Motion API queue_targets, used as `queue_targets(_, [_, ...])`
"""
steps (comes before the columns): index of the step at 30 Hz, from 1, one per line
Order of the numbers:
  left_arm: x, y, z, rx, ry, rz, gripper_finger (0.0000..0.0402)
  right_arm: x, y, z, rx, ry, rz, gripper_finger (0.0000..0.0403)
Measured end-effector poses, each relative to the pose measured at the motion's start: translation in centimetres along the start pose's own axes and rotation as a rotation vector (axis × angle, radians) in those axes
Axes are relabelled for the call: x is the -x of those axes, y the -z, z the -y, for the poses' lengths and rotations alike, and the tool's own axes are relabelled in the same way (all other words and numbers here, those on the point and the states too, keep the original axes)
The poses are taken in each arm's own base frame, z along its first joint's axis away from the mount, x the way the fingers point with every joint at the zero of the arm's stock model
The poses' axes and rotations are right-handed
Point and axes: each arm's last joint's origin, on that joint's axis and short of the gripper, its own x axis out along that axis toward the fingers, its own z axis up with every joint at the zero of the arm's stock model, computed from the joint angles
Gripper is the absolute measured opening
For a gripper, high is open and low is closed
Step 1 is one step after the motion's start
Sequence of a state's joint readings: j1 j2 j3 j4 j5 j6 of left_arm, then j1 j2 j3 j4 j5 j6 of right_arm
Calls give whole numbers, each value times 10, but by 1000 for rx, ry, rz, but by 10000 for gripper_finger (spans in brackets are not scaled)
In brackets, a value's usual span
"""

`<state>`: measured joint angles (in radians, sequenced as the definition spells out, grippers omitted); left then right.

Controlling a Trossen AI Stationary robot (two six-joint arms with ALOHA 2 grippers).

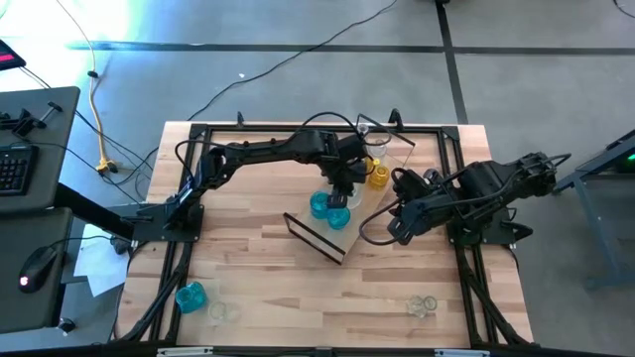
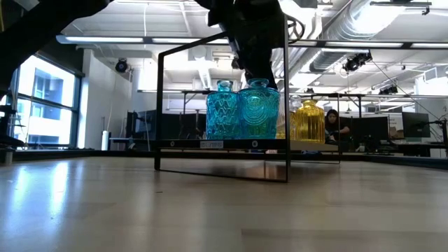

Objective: Sort vases onto shelf
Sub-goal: Put the top left transparent vase on the shelf and align with the other transparent vase

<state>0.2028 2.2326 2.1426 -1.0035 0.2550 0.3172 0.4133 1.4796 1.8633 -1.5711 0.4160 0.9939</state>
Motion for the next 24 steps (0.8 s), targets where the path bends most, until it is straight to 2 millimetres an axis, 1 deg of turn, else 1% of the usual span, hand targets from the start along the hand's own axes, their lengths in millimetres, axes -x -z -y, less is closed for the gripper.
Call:
queue_targets(14, [-1,0,-1,1,-4,4,67,0,0,0,0,0,0,140])
queue_targets(20, [-3,0,-3,-2,-54,-5,67,0,0,0,-11,-1,-2,140])
queue_targets(24, [-3,1,-6,4,-58,-7,67,0,0,0,-11,-2,-3,140])
